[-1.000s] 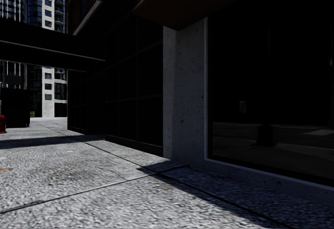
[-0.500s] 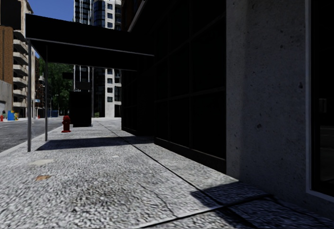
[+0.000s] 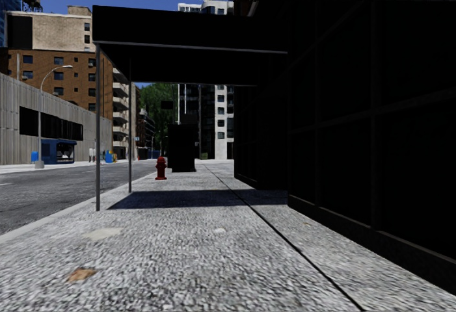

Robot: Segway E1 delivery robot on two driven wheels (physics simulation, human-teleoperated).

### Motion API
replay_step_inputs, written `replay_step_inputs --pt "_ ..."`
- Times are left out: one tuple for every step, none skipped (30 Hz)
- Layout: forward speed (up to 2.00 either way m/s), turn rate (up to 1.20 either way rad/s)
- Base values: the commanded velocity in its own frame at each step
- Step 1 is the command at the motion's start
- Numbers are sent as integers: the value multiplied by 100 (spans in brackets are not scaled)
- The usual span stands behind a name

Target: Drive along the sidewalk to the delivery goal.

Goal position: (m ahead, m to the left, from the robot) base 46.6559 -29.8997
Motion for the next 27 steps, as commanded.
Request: replay_step_inputs --pt "200 59" --pt "200 56" --pt "200 37" --pt "200 37" --pt "200 0" --pt "200 0" --pt "200 0" --pt "200 0" --pt "200 0" --pt "200 0" --pt "200 0" --pt "200 0" --pt "200 0" --pt "200 0" --pt "200 0" --pt "200 0" --pt "200 0" --pt "200 0" --pt "200 0" --pt "200 0" --pt "200 0" --pt "200 0" --pt "200 0" --pt "200 0" --pt "200 0" --pt "200 0" --pt "200 0"
